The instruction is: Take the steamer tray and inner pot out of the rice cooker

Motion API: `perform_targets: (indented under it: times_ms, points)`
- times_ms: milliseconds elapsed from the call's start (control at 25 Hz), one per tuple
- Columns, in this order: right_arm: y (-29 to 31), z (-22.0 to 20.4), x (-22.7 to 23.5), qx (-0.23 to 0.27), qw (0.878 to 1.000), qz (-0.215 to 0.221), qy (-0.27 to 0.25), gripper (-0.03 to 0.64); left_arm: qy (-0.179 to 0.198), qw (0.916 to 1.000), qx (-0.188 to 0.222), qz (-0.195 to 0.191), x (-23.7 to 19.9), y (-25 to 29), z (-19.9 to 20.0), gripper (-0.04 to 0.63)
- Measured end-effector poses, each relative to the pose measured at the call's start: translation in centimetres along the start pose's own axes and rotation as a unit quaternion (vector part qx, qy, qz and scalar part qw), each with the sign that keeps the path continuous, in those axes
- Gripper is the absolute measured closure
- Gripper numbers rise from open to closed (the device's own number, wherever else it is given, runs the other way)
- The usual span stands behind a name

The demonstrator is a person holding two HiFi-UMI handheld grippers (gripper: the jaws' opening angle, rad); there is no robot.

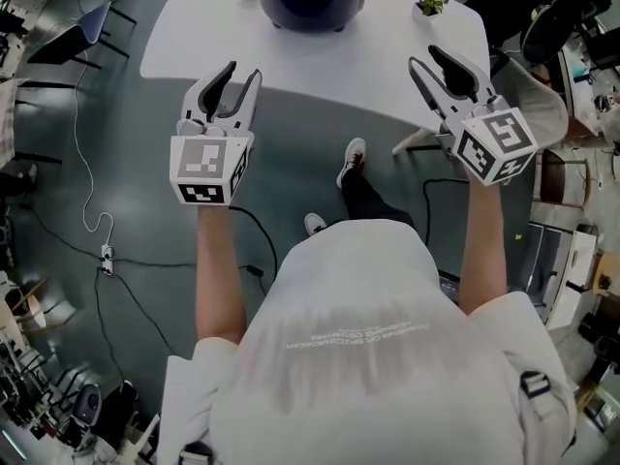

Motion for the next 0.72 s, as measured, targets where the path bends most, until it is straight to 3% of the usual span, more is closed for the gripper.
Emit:
perform_targets:
  times_ms: [280,720]
  points:
    - [7.5,0.8,7.2,0.008,0.999,0.028,0.025,0.446,0.001,0.9995,-0.025,0.021,-3.6,7.1,1.5,0.442]
    - [13.2,2.5,17.2,-0.015,0.998,0.062,0.026,0.446,-0.014,0.9971,-0.05,0.056,-7.0,16.5,5.4,0.442]
Point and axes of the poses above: the fingertips, and each gripper's own axes: y forward along the fingers, x to its right, z out of its top, the point moved 4 cm from there along -y, backward along the fingers, and after that the axes turned 3 degrees about y, right-handed, at the moved point
